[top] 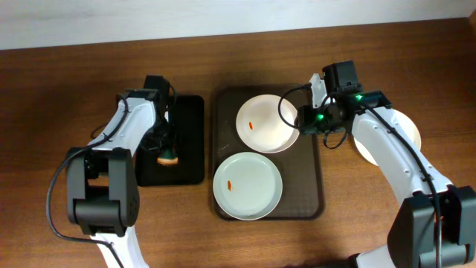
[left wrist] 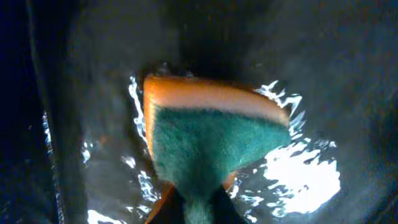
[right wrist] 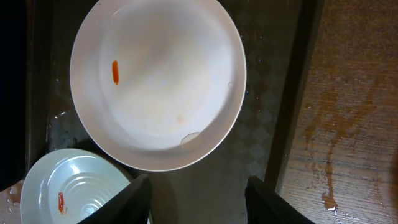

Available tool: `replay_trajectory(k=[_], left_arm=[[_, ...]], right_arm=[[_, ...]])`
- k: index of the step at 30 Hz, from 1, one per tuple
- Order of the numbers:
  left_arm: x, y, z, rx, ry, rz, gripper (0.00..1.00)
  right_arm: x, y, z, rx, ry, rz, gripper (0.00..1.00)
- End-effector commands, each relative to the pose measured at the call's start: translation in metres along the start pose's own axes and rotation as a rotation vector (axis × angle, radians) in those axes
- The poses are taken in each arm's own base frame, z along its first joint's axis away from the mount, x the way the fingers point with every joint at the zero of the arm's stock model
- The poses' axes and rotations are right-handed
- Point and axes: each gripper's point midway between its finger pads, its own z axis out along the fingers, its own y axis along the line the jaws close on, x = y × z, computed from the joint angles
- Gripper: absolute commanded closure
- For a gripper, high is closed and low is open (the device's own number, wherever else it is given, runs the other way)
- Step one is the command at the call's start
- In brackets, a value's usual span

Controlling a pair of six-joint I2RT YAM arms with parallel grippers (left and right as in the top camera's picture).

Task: Clean dirty plates on tray and stack at the side
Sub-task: 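Grasp the green sponge with the left gripper, then scrub the top plate with the sponge while the right gripper holds it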

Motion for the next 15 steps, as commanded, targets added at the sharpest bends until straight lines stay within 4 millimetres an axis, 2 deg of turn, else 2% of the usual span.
replay_trajectory(k=[1, 2, 4, 6, 8, 10, 11, 12, 14, 15], left_arm=[[-0.015, 0.003, -0.021, -0.011, -0.072, 0.014, 0.18], [-0.02, 0.01, -0.019, -0.05, -0.092, 0.012, 0.14], [-0.029, 0.018, -0.016, -0.098, -0.139, 0.007, 0.14], [-0.031, 0.016, -0.009, -0.088, -0.158, 0.005, 0.16], [-0.03, 0.011, 0.0, -0.058, -0.164, 0.006, 0.31], [-0.022, 0.004, 0.015, -0.009, -0.153, 0.01, 0.63], [-0.019, 0.003, 0.019, -0.005, -0.144, 0.012, 0.74], [-0.016, 0.004, 0.021, -0.007, -0.137, 0.013, 0.81], [-0.012, 0.005, 0.024, -0.01, -0.123, 0.014, 1.0], [-0.011, 0.005, 0.022, -0.011, -0.12, 0.014, 1.0]], right_arm=[[-0.006, 0.002, -0.008, -0.01, -0.026, -0.006, 0.5], [-0.006, 0.002, -0.008, -0.01, -0.026, -0.006, 0.5], [-0.006, 0.002, -0.008, -0.01, -0.026, -0.006, 0.5], [-0.006, 0.002, -0.008, -0.01, -0.026, -0.006, 0.5], [-0.006, 0.002, -0.008, -0.01, -0.026, -0.006, 0.5], [-0.006, 0.002, -0.008, -0.01, -0.026, -0.006, 0.5], [-0.006, 0.002, -0.008, -0.01, -0.026, -0.006, 0.5], [-0.006, 0.002, -0.008, -0.01, -0.026, -0.006, 0.5], [-0.006, 0.002, -0.008, -0.01, -0.026, -0.006, 0.5], [-0.006, 0.002, -0.008, -0.01, -0.026, -0.006, 0.5]])
